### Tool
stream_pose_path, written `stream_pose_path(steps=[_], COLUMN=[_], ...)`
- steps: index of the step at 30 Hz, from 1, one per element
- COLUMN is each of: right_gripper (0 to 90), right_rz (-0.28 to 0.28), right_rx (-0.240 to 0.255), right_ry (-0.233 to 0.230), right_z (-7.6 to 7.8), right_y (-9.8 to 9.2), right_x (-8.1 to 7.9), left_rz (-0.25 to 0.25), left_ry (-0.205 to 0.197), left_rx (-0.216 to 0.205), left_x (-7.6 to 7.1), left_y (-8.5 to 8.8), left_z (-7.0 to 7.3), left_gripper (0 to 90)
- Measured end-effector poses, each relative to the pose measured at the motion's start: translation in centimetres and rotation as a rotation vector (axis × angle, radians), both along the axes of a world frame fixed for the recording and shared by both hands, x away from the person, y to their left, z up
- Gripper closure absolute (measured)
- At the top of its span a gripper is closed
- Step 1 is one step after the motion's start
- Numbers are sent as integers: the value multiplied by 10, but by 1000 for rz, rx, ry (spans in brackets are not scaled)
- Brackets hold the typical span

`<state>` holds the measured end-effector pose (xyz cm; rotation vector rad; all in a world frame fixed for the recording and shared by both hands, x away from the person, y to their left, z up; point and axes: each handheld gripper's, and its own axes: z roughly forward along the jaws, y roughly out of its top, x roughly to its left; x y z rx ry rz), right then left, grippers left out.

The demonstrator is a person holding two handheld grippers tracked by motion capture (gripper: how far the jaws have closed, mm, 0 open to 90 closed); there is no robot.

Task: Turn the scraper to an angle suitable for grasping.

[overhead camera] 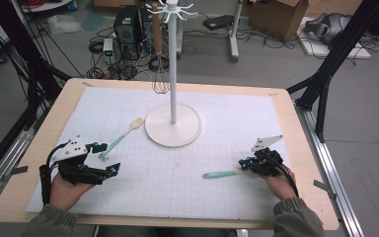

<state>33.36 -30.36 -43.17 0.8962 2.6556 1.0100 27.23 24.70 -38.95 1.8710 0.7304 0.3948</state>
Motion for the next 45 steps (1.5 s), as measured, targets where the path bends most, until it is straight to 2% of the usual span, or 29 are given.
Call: stream_pose_path(steps=[6, 10, 15, 24, 30, 34, 45], right_gripper=[896, 896, 897, 897, 897, 897, 897], right_rz=[-65, -66, -37, -1, 40, 78, 135], right_rx=[-32, -31, -51, -25, -31, -58, -46], right_ry=[-20, -9, -3, -5, -25, -9, 17], right_z=[-2, -3, -1, 4, 4, 1, 4], right_y=[-16, -23, -23, -24, -12, -3, 2], right_x=[7, 7, 0, -15, -11, -9, -24], left_rz=[0, -4, -2, -5, -7, -9, -7], left_ry=[-3, 0, -3, -4, -6, -2, -9], left_rx=[-2, -2, -1, -2, -1, -3, 0], left_x=[0, 0, 0, -1, -1, 0, -1], left_y=[0, 0, 0, -1, -2, -2, 0], left_z=[0, 0, 0, 1, 1, 0, 2], left_gripper=[145, 145, 145, 145, 145, 145, 145])
